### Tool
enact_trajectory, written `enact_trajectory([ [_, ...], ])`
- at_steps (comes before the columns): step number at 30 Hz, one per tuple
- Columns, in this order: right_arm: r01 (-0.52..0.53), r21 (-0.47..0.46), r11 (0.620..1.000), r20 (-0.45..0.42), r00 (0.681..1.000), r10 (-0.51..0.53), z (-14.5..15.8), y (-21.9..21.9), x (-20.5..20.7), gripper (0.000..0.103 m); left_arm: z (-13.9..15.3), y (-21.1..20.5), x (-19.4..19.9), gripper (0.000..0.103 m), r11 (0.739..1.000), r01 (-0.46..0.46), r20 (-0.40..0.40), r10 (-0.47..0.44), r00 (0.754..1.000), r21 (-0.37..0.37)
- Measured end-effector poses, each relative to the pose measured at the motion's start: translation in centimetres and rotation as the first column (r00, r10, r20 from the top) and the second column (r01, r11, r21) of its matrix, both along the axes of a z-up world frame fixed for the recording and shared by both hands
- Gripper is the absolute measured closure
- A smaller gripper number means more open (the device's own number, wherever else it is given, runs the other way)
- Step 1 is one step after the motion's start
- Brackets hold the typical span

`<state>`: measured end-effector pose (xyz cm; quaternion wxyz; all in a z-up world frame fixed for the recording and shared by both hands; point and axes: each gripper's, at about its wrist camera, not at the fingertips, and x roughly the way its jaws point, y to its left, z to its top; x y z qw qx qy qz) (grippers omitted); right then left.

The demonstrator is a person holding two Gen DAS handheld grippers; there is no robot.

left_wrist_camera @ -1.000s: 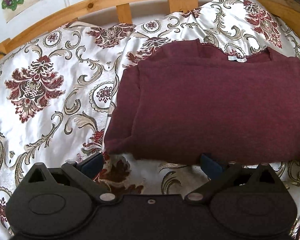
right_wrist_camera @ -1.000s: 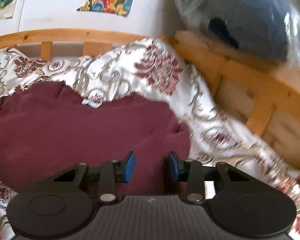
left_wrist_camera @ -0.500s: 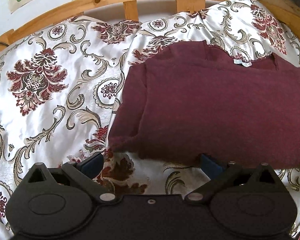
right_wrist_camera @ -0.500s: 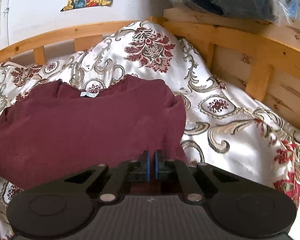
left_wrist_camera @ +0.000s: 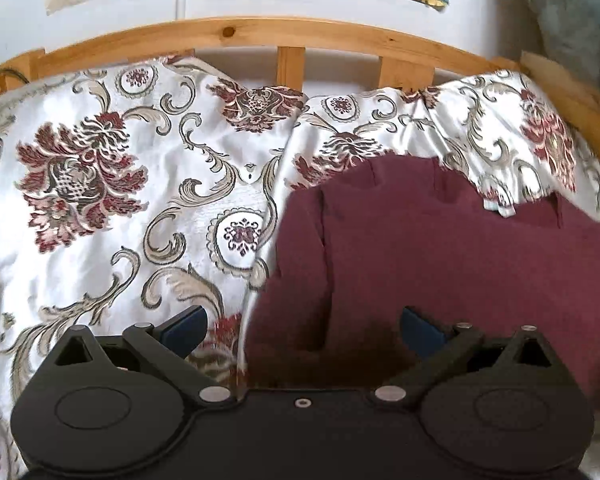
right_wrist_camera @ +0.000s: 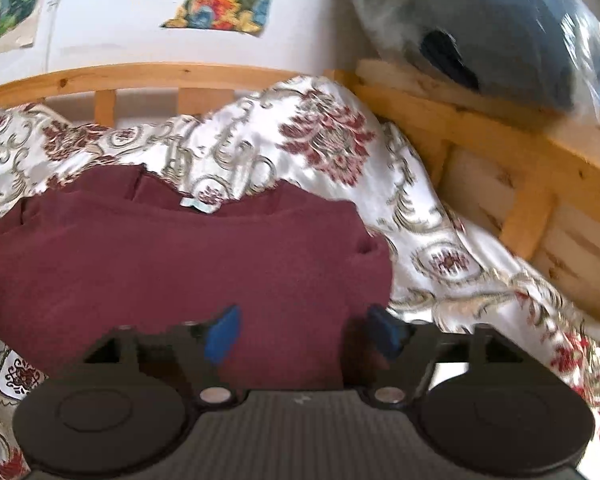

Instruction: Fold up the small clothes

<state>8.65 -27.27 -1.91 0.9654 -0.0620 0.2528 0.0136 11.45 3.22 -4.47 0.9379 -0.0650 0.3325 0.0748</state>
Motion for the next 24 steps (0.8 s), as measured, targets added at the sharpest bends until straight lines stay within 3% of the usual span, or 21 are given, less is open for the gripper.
enact_trajectory([
  [5,-0.08,-0.044,0.996,0.074,0.994,0.083,-0.2,2.9,0.4,0.001,-0.5,1.9,2.7,0.001,0.993,0.077,-0.006,-0.078,0.997,-0.09],
  [11,-0.184,-0.1,0.978,0.134,0.971,0.196,-1.2,6.4,0.6,0.0,-2.1,2.6,5.5,0.001,0.976,0.173,-0.024,-0.178,0.984,-0.133],
  [24,-0.191,-0.228,0.955,0.035,0.978,0.204,-4.0,9.2,1.7,0.0,-3.5,3.2,6.2,0.001,0.971,0.195,-0.064,-0.205,0.977,-0.139],
])
